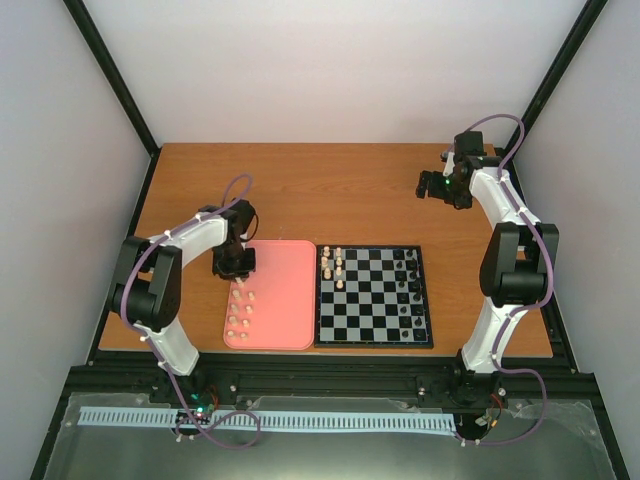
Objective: Set up the chess pieces on the board
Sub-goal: Pick up the chess piece from the storage box.
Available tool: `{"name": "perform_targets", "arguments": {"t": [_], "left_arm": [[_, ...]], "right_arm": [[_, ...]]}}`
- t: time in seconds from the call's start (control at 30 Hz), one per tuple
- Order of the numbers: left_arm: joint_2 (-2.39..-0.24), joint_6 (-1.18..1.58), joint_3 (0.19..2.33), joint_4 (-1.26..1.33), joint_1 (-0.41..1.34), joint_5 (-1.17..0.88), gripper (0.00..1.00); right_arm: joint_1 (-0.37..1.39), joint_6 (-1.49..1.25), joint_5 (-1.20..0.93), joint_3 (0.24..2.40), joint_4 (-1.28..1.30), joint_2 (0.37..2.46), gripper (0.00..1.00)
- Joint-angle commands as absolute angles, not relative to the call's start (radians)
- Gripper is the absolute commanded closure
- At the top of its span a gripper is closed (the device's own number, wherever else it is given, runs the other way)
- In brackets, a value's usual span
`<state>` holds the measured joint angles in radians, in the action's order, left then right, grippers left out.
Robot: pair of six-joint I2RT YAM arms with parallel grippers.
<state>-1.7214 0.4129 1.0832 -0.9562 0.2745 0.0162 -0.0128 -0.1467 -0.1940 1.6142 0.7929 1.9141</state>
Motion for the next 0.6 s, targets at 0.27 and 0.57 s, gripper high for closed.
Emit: {"name": "perform_targets", "arguments": {"t": [0.27,0.57], "left_arm": [[-1.684,0.392,1.161,-1.017,0.263,0.021,0.96],[-1.678,0.417,1.336,-1.148,0.475,-0.081,0.96]], "right_arm": [[-0.023,-0.146,-0.187,1.611,0.785,1.902,0.0],[-0.023,-0.149,-0.186,1.608,0.787,1.899,0.0]]}}
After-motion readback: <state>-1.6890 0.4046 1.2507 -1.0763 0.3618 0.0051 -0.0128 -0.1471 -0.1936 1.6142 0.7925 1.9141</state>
